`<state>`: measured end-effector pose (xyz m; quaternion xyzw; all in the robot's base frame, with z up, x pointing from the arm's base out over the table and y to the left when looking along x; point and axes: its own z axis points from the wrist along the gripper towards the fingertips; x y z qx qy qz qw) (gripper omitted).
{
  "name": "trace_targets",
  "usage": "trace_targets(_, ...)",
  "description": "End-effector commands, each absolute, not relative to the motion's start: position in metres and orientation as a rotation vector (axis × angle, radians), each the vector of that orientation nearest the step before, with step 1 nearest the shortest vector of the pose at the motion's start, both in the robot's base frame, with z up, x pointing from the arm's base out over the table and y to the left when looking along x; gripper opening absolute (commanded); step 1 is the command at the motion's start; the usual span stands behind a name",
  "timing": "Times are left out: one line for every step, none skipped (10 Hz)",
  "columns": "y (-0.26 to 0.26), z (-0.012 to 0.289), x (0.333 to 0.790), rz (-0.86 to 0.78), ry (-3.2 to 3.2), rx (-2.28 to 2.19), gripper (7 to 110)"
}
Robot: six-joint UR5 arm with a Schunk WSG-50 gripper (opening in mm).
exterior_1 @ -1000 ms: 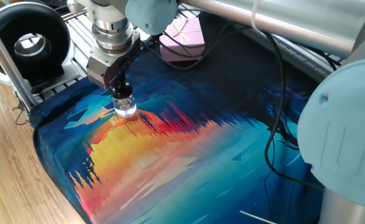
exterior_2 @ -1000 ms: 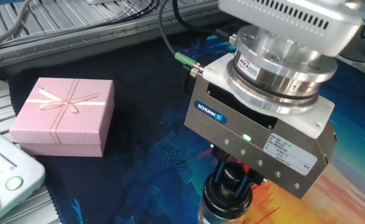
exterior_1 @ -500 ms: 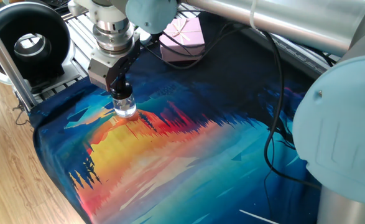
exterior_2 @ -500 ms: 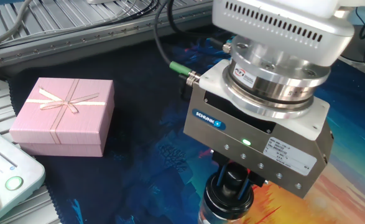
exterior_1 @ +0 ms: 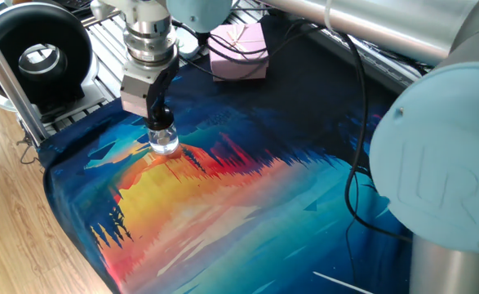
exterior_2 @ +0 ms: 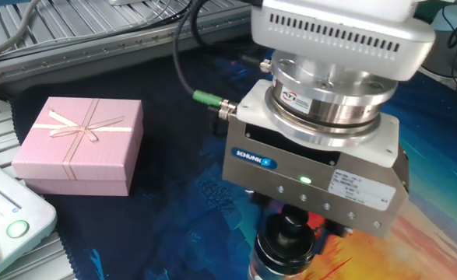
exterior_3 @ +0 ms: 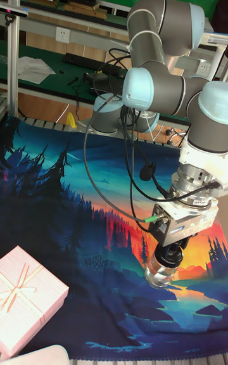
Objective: Screw the lid onto the jar
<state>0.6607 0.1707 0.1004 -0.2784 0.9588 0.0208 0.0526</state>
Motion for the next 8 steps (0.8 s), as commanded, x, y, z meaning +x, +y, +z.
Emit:
trace_targets(0.169,0.108,0.671,0.087,2.886,-0.927,66)
trace_targets(0.167,0.116,0.673,0.067,2.89,-0.935,66)
trace_targets(0.169,0.12,0.674,0.086,2.891,-0.937,66)
trace_targets(0.167,0.125,0.673,0.088,2.899,-0.943,66)
trace_targets(0.167,0.129,0.675,0.095,2.902,-0.946,66)
trace_targets(0.168,0.136,0.675,0.119,2.909,-0.944,66)
trace_targets(0.174,0.146,0.67,0.155,2.944,-0.91,66)
trace_targets(0.179,0.158,0.665,0.16,2.967,-0.898,66)
